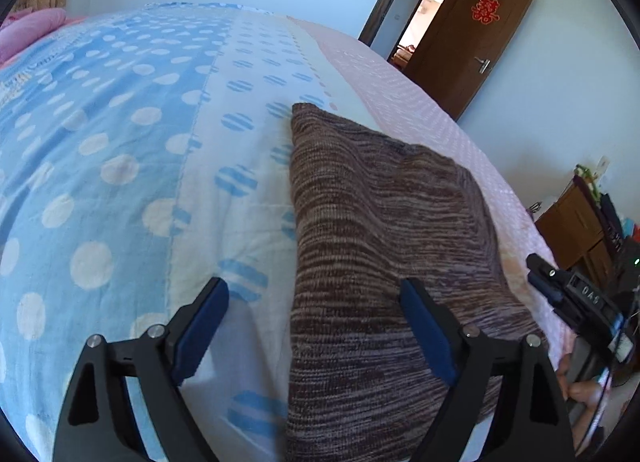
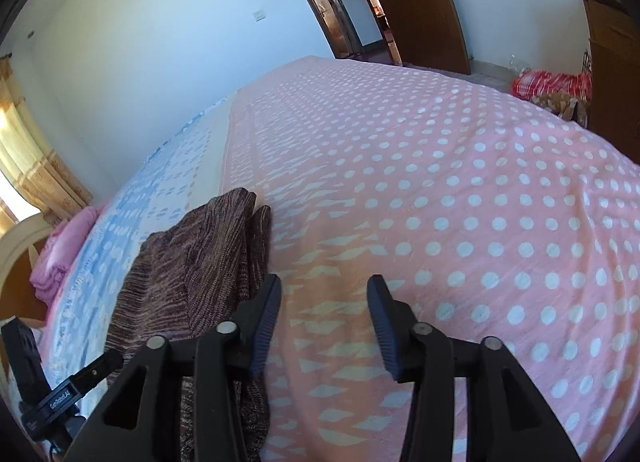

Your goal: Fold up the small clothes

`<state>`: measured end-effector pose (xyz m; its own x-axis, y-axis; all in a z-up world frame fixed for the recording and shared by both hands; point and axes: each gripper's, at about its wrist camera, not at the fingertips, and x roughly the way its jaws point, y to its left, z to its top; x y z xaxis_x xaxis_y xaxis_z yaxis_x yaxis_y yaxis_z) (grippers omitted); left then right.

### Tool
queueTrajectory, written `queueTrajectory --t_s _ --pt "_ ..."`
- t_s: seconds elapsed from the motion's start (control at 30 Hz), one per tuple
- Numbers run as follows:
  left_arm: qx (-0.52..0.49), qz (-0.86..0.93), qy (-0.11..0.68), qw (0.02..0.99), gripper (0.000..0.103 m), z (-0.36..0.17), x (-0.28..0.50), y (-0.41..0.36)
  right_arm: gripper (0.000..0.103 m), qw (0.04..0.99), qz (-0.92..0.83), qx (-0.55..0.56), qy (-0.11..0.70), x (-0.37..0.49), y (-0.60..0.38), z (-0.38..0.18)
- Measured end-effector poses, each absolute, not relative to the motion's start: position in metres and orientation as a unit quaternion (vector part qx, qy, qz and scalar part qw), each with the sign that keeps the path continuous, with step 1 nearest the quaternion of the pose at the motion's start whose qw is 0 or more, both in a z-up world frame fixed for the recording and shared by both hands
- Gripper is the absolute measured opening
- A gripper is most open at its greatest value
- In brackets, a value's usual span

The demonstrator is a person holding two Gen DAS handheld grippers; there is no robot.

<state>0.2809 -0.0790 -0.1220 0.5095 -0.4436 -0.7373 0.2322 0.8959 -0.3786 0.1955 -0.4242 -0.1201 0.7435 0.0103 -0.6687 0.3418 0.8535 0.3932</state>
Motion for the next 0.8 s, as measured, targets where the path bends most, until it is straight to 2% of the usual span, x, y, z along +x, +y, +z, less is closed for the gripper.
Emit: queueTrajectory --t_s 0.1,0.3,0.4,0.43,0.57,0.73,0.8 --pt "-0.13 -0.209 0.454 0.856 0.089 -0.117 0.294 -0.083 0.05 0.899 -0.081 0.266 0.338 0.194 -0.425 -0.118" --pt "-0.095 -0.227 0.451 0.858 0.089 -0.112 0.321 -0.112 0.05 0.909 -0.046 0.252 0.329 0.202 -0.414 -0.114" --pt "-0.092 -0.222 0.479 0.844 0.081 -0.136 0.33 -0.12 0.051 0.91 -0.027 0.245 0.333 0.207 -0.406 -0.114" --pt "-0.083 -0.221 0.465 0.853 0.081 -0.138 0.325 -0.121 0.051 0.91 -0.024 0.24 0.337 0.21 -0.403 -0.114" --pt "-0.051 -0.215 0.454 0.863 0.082 -0.136 0.317 -0.129 0.063 0.908 0.003 0.228 0.351 0.231 -0.397 -0.116" --pt "-0.053 -0.216 0.451 0.864 0.082 -0.137 0.315 -0.127 0.066 0.897 0.028 0.192 0.397 0.266 -0.38 -0.13" --pt "-0.051 -0.217 0.45 0.865 0.083 -0.137 0.315 -0.128 0.072 0.893 0.028 0.191 0.408 0.272 -0.375 -0.14"
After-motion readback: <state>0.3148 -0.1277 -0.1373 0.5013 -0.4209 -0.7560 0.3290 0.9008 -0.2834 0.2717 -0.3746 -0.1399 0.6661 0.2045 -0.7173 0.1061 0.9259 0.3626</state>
